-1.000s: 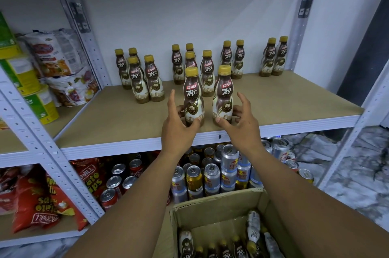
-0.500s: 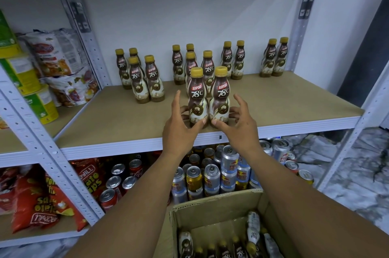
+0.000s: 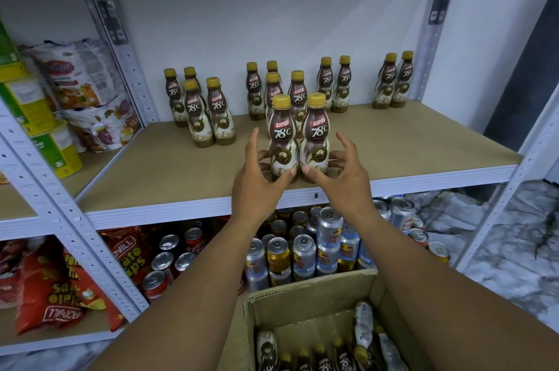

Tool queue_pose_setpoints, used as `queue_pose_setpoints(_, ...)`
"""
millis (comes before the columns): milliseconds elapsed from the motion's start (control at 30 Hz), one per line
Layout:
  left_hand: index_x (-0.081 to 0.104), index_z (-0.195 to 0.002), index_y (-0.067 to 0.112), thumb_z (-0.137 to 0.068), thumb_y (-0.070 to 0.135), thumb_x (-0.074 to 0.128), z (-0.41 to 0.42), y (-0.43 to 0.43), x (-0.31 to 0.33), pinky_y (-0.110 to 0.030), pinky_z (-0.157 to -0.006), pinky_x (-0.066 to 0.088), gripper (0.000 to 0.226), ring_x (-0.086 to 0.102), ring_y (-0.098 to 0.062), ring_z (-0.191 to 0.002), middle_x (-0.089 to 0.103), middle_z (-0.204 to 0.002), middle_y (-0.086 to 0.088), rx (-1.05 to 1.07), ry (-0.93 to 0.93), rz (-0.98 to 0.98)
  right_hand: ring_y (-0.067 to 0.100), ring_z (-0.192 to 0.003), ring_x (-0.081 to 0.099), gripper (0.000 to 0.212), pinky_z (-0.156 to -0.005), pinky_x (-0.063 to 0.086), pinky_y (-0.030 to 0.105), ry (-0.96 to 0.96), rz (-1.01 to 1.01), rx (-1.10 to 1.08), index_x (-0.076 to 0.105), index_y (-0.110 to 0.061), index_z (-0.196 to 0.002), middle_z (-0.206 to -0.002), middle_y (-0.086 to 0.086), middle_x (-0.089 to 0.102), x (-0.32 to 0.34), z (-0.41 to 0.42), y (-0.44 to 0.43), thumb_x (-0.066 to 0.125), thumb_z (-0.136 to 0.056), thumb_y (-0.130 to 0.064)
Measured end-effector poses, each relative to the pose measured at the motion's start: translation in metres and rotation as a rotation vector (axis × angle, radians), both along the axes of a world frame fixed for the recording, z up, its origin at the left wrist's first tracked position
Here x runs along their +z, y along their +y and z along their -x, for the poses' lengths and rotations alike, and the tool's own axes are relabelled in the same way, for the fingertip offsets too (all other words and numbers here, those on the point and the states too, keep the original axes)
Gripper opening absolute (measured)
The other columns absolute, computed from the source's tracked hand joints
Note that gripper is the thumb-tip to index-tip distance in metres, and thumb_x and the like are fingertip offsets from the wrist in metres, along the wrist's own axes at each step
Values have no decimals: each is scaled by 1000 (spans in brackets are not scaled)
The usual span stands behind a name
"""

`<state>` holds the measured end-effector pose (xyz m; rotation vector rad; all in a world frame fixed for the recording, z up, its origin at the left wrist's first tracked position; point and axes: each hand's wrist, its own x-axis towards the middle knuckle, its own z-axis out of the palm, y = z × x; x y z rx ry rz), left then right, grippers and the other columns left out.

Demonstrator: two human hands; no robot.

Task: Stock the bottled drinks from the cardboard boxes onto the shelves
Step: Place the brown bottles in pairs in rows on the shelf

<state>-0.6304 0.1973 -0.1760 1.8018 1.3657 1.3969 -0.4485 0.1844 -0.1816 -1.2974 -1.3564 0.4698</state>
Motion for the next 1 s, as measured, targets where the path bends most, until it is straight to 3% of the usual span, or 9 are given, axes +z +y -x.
queue_pose_setpoints(100, 10, -160, 45, -85, 40, 82, 2, -1, 16, -38, -96, 57, 104, 60, 10, -106, 55, -124, 24, -13, -48, -11, 9, -114, 59, 89, -96, 54, 38, 25, -45, -9, 30, -36, -154, -130, -6, 56, 21, -2, 0, 81, -82, -48)
queue_pose_setpoints(200, 14, -158, 49, -85, 43, 81, 2, 1, 49, -45, -101, 53, 99, 55, -4, -124, 52, -142, 13, 6, -42, -95, 10, -119, 57, 89, -100, 53, 41, 6, -122, -17, 29, -39, -154, -136, -4, 56, 54, -4, 4, 80, -82, -48)
queue_pose_setpoints(400, 24, -159, 40, -87, 32, 81, -2, 10, 89, -31, -104, 44, 92, 48, -11, -134, 48, -150, 3, -35, 139, -197, 4, -120, 57, 90, -97, 53, 31, -185, -164, 79, 32, -41, -153, -140, -7, 55, 85, -5, 8, 84, -79, -47)
queue_pose_setpoints(500, 30, -157, 39, -85, 25, 82, -1, 14, 83, -36, -104, 52, 90, 58, -7, -123, 55, -138, 11, -119, 189, -107, -22, -104, 53, 81, -88, 51, 11, -262, -167, 157, 41, -33, -150, -118, -33, 53, 78, -7, 11, 85, -82, -25)
queue_pose_setpoints(567, 31, -156, 40, -87, 20, 81, -2, 15, 78, -39, -100, 55, 87, 63, -6, -116, 57, -126, 17, -136, 196, -94, -27, -100, 51, 80, -81, 50, 7, -270, -173, 151, 41, -33, -150, -113, -39, 50, 74, -9, 13, 84, -83, -18)
queue_pose_setpoints(667, 31, -155, 42, -88, 18, 79, 0, 17, 75, -34, -96, 56, 85, 63, 0, -111, 56, -121, 22, -137, 194, -111, -11, -102, 60, 83, -84, 57, 23, -270, -176, 138, 37, -42, -149, -118, -26, 58, 72, -9, 16, 84, -83, -21)
queue_pose_setpoints(800, 30, -155, 43, -89, 17, 79, 3, 20, 73, -1, -78, 45, 86, 53, 26, -96, 46, -112, 39, -140, 218, -114, -7, -101, 64, 86, -82, 61, 34, -242, -158, 144, 35, -44, -147, -117, -21, 60, 72, -11, 17, 85, -82, -22)
queue_pose_setpoints(933, 31, -155, 43, -88, 12, 79, 4, 19, 72, 2, -70, 42, 88, 55, 28, -91, 46, -111, 43, -144, 209, -120, 3, -94, 67, 84, -79, 61, 41, -264, -147, 129, 36, -45, -147, -108, -30, 60, 70, -12, 17, 84, -83, -25)
queue_pose_setpoints(1000, 31, -155, 44, -88, 12, 80, 3, 21, 71, 1, -70, 43, 89, 56, 27, -92, 46, -111, 43, -141, 215, -126, 12, -93, 68, 83, -78, 60, 45, -287, -145, 109, 34, -46, -148, -108, -16, 67, 68, -12, 17, 84, -84, -28)
